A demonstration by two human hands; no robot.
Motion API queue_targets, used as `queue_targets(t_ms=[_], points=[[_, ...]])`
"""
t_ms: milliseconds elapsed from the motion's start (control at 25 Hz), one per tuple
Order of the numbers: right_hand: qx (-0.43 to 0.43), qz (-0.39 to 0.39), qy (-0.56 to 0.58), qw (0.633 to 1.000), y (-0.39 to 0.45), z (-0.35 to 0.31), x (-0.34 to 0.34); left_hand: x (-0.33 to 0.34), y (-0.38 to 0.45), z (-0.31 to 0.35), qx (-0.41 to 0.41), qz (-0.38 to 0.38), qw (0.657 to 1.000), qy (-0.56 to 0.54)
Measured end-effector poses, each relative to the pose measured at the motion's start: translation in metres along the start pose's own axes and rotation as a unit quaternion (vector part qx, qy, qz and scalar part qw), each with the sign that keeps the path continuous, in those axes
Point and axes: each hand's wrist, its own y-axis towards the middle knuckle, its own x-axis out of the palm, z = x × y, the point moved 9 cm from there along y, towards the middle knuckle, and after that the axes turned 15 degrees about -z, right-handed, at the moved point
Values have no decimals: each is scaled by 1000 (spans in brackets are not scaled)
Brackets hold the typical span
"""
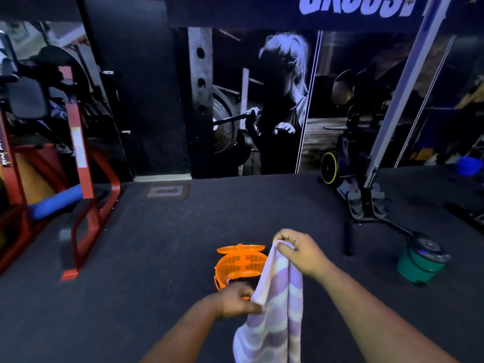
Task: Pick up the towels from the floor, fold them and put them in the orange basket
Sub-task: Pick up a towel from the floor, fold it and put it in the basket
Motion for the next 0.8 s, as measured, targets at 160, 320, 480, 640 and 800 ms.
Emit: queue_targets(t_ms=[160,320,480,640,800], points=[[68,159,23,985,41,70,-74,-58,29,-60,-125,27,979,160],[197,173,-36,964,75,154,-103,-132,43,-69,-132,147,973,116],[142,-2,-161,977,150,166,-62,-207,56,-27,-25,317,946,-70],[1,-184,-157,970,203,112,18,-232,83,27,14,263,964,-35],[-22,-123,-115,985,231,101,12,-243,77,-7,-118,193,967,114]])
